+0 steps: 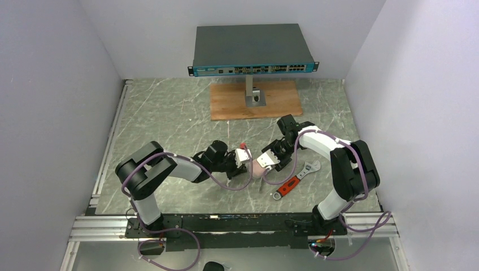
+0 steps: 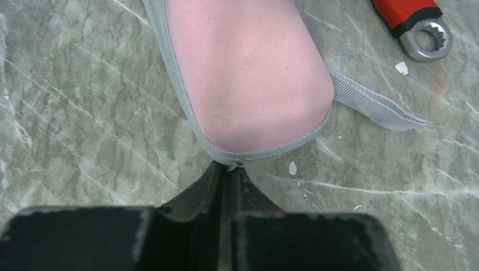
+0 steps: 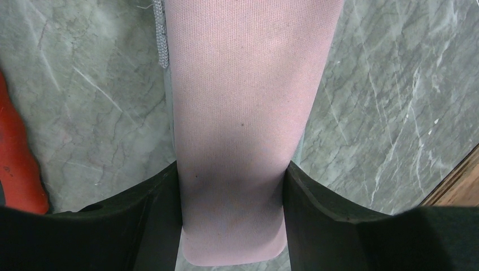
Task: Open the umbrella
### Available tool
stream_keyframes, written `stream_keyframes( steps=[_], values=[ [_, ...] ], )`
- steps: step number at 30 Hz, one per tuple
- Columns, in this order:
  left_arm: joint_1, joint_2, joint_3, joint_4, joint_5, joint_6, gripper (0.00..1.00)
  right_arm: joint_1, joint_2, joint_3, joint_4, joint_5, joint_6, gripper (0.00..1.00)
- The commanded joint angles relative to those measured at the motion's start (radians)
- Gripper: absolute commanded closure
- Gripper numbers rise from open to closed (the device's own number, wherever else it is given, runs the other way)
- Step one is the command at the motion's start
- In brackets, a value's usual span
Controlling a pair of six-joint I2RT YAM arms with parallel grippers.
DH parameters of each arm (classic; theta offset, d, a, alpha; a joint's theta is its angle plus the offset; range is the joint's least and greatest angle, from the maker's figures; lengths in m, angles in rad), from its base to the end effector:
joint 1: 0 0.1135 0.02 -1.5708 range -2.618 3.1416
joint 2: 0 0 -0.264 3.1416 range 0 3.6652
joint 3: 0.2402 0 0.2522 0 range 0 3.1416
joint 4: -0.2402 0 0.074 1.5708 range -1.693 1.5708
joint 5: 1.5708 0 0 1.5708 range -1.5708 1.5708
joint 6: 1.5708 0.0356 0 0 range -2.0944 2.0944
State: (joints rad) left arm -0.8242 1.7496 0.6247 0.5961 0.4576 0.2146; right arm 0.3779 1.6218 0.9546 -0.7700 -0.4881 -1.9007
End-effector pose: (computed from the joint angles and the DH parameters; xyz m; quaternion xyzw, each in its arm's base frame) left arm 0.2046 -0.2442 0.1247 0.5173 0.6773 -0.3331 0.4034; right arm 0.2514 0.1177 0.1682 -0.8862 0.3903 0.1298 0.2132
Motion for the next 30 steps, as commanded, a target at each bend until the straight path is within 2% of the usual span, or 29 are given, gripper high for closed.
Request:
stream_keyframes(
  steps=[1,6,12,15,16,18,19,20,22,23,26,30],
  values=[
    [-0.014,-0.022,0.021,0.041,0.013,-0.031,1.00,0.010,0.055,-0.031,-0.020,0.038,0.003,1.00],
    [0.042,-0.058,0.005,0.021,0.001,0.004,1.00,0.007,0.036,-0.073,-0.013,0.044,-0.095,1.00],
    [0.073,-0.058,0.043,-0.015,-0.001,0.154,1.00,0.009,0.024,-0.108,-0.033,0.018,-0.318,1.00],
    [0.070,-0.040,0.080,-0.036,0.024,0.182,1.00,0.018,0.037,-0.068,0.015,-0.046,-0.279,0.97],
    [0.066,-0.036,0.090,-0.043,0.029,0.181,1.00,0.024,0.035,-0.051,0.056,-0.074,-0.213,0.85],
    [0.056,-0.033,0.091,-0.044,0.037,0.177,1.00,0.032,0.022,-0.020,0.119,-0.100,-0.050,0.42],
    [0.054,-0.034,0.081,-0.040,0.041,0.171,1.00,0.032,0.011,-0.007,0.141,-0.108,0.035,0.30],
    [0.052,-0.037,0.075,-0.038,0.045,0.168,1.00,0.032,-0.006,0.002,0.170,-0.110,0.131,0.24],
    [0.042,-0.045,0.047,-0.034,0.051,0.167,1.00,0.020,-0.063,0.002,0.201,-0.110,0.275,0.15],
    [0.039,-0.049,0.037,-0.029,0.052,0.165,1.00,0.006,-0.111,-0.003,0.211,-0.125,0.346,0.03],
    [0.031,-0.053,0.020,-0.022,0.053,0.152,1.00,-0.027,-0.231,-0.031,0.214,-0.125,0.568,0.00],
    [0.015,-0.047,0.023,-0.007,0.049,0.134,1.00,-0.064,-0.383,-0.066,0.253,-0.029,0.935,0.00]
  ],
)
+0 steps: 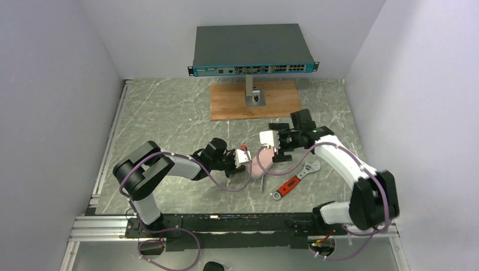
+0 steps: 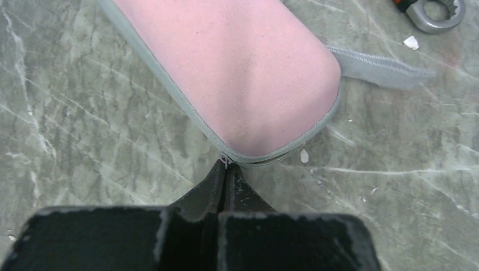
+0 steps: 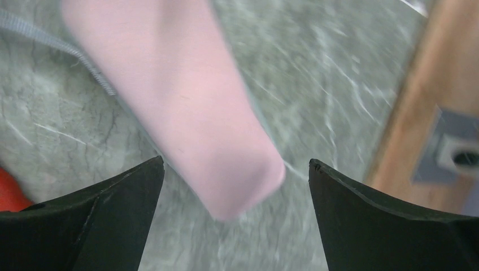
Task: Open the umbrella
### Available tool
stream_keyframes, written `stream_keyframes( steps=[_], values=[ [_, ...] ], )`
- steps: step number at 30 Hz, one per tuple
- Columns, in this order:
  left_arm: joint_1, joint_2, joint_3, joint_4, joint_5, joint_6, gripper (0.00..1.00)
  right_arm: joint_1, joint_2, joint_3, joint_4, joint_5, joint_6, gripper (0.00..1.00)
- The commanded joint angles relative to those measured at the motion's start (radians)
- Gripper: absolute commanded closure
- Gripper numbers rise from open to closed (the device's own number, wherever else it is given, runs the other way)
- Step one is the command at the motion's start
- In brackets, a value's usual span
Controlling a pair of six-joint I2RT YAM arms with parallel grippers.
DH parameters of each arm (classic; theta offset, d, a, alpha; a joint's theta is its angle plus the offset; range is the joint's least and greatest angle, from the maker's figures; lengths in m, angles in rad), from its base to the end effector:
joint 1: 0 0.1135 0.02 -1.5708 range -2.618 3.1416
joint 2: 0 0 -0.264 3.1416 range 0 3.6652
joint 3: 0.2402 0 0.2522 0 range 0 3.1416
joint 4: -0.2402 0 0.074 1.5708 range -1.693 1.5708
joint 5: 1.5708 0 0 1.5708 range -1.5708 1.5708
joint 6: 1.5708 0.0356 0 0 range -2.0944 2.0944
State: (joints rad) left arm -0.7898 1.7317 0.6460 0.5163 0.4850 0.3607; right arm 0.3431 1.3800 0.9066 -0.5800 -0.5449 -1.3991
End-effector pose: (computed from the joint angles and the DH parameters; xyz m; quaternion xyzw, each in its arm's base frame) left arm 0.2124 -0.2378 0.1285 0.5600 0.6518 -0.3050 0.4105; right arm 0.2452 0.1072 0.2237 -0.7566 0.5469 0.1006 0.3439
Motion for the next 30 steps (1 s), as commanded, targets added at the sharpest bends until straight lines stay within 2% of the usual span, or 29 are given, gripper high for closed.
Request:
stream_keyframes(
  steps=[1,5,9,12,17,23,30],
  values=[
    [-0.023,-0.026,0.005,0.077,0.019,-0.017,1.00,-0.041,-0.161,-0.010,0.045,0.049,0.516,0.00],
    [-0.042,-0.004,0.024,0.092,0.017,-0.036,1.00,-0.084,-0.172,0.052,-0.078,0.109,0.815,0.01],
    [-0.065,0.014,0.047,0.102,0.003,-0.054,1.00,-0.180,-0.072,0.162,-0.181,0.160,1.158,0.04],
    [-0.076,0.026,0.060,0.108,0.000,-0.069,1.00,-0.267,0.019,0.216,-0.221,0.089,1.330,0.07],
    [-0.106,0.042,0.086,0.109,-0.005,-0.079,1.00,-0.282,0.084,0.179,-0.145,-0.085,1.501,0.14],
    [-0.134,0.075,0.128,0.115,-0.036,-0.106,1.00,-0.220,0.148,0.125,-0.032,-0.163,1.594,0.21],
    [-0.141,0.090,0.133,0.127,-0.077,-0.119,1.00,-0.169,0.237,0.121,-0.043,-0.121,1.483,0.44]
  ],
)
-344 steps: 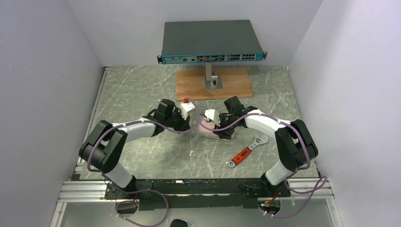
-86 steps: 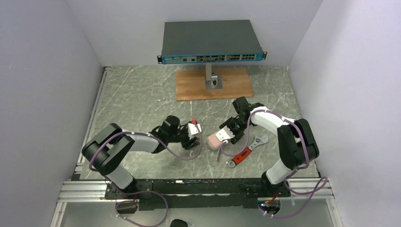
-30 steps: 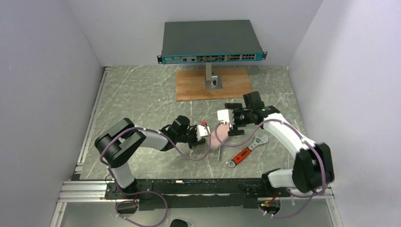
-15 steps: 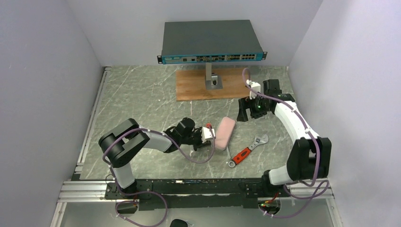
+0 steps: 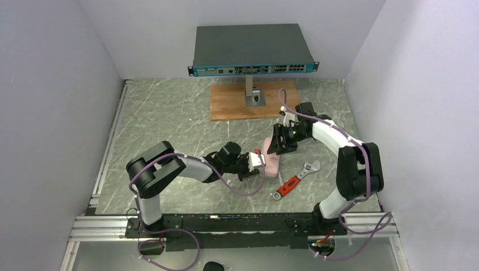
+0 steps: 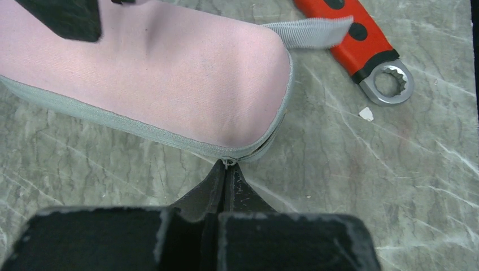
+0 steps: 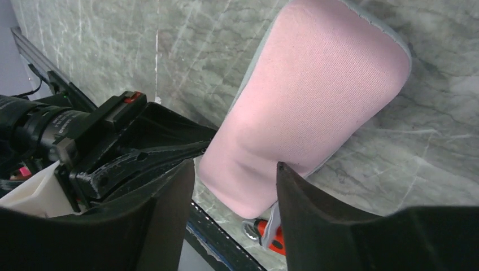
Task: Open the umbrella
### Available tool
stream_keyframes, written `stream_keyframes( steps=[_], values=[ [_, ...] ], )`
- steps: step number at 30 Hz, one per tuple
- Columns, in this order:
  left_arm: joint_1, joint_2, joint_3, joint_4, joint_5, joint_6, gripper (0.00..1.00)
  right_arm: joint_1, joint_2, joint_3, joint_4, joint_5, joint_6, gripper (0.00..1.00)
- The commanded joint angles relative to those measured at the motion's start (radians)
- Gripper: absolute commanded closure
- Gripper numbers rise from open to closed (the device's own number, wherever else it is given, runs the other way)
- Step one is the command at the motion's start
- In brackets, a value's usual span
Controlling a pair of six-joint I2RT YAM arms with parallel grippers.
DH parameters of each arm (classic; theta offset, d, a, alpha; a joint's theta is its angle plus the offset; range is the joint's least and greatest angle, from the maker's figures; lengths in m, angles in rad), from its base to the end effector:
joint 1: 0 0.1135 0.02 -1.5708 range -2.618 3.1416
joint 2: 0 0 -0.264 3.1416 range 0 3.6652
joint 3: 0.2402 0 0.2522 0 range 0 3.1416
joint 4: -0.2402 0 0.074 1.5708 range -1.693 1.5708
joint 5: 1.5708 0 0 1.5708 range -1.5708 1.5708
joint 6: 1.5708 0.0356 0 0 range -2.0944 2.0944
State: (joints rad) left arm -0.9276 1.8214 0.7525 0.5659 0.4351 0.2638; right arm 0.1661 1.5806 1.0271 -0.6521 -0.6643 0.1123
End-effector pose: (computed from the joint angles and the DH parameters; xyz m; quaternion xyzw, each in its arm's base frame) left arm 0.1973 -0.2883 0.1321 0.5625 0.6341 -0.3376 0.4092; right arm 0.2912 0.0711 0.2045 -0.0842 0.9277 0.3414 0.1255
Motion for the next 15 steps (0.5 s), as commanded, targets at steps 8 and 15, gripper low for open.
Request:
stream_keyframes(
  steps=[8,15],
  values=[
    [0.004,-0.022,0.005,0.083,-0.047,-0.038,1.00,0.090,0.114,0.033,-0.002,0.041,-0.076,0.46],
    [0.052,-0.050,0.018,0.075,-0.042,-0.034,1.00,0.169,0.166,0.034,-0.051,0.220,-0.192,0.55]
  ],
)
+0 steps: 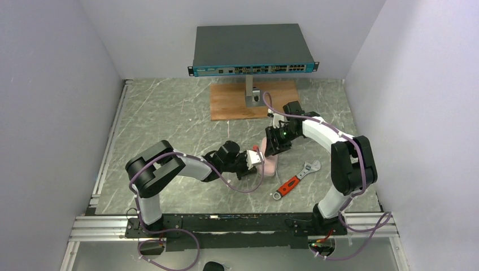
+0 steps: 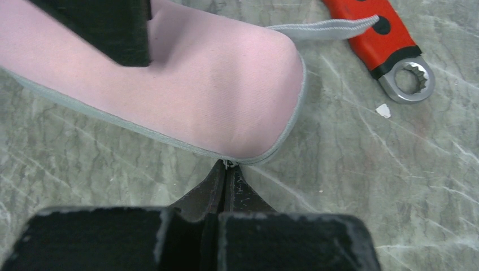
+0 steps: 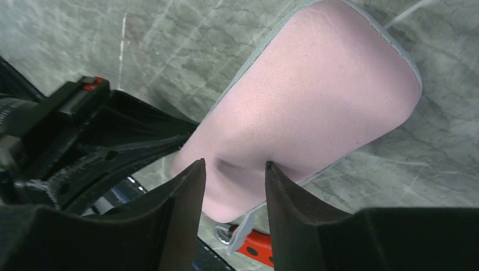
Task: Open the umbrella
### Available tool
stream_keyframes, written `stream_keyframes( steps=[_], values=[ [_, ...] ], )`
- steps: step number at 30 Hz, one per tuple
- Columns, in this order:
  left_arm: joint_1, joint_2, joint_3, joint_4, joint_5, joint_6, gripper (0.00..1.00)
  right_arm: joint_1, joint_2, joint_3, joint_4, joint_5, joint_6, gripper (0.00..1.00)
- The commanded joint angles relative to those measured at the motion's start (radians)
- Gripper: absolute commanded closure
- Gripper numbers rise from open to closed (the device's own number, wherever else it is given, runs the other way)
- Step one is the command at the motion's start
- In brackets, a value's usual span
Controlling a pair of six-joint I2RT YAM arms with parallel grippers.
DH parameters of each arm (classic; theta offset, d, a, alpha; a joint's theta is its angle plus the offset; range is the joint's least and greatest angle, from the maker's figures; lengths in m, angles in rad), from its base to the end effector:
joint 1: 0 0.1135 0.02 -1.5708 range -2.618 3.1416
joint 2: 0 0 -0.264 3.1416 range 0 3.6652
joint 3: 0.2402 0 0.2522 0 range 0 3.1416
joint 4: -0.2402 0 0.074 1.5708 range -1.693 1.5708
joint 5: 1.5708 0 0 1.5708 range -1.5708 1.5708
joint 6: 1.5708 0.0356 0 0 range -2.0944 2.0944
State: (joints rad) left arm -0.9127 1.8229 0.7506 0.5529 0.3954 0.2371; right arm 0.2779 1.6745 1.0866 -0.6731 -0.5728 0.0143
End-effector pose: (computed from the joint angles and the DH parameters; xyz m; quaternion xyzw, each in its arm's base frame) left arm 0.2023 -0.2840 0.1297 0.5439 0.6582 -0.3234 0.4079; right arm 0.2987 0.1053 0.1912 -0.1678 0.9338 0.2977 0.1058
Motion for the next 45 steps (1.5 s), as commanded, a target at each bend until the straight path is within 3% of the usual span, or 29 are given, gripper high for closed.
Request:
stream_keyframes(
  steps=[1,9,13,19,26,36,40,45],
  values=[
    [0.050,-0.053,0.018,0.097,0.004,0.006,1.00,0.058,0.070,-0.030,-0.026,0.142,-0.106,0.57],
    [0.131,0.007,0.109,0.073,0.038,0.111,1.00,0.064,0.068,-0.031,-0.038,0.121,-0.207,0.60],
    [0.121,0.019,0.127,0.055,0.087,0.133,1.00,0.051,0.038,0.035,-0.040,0.061,-0.183,0.49],
    [0.080,-0.005,0.080,0.071,0.066,0.096,1.00,-0.056,-0.067,0.088,-0.074,0.011,0.019,0.17],
    [0.038,0.008,0.088,0.086,0.035,0.043,1.00,-0.101,-0.116,-0.028,-0.014,-0.004,0.177,0.08],
    [0.010,0.052,0.121,0.069,0.012,0.017,1.00,-0.088,0.008,-0.035,0.052,-0.020,0.143,0.22],
    [0.036,0.056,0.136,0.074,0.001,-0.052,1.00,-0.065,0.023,-0.046,0.072,0.007,0.081,0.54],
    [0.073,0.060,0.142,0.070,-0.002,-0.024,1.00,-0.043,0.037,-0.051,0.077,-0.017,-0.021,0.90]
  ],
)
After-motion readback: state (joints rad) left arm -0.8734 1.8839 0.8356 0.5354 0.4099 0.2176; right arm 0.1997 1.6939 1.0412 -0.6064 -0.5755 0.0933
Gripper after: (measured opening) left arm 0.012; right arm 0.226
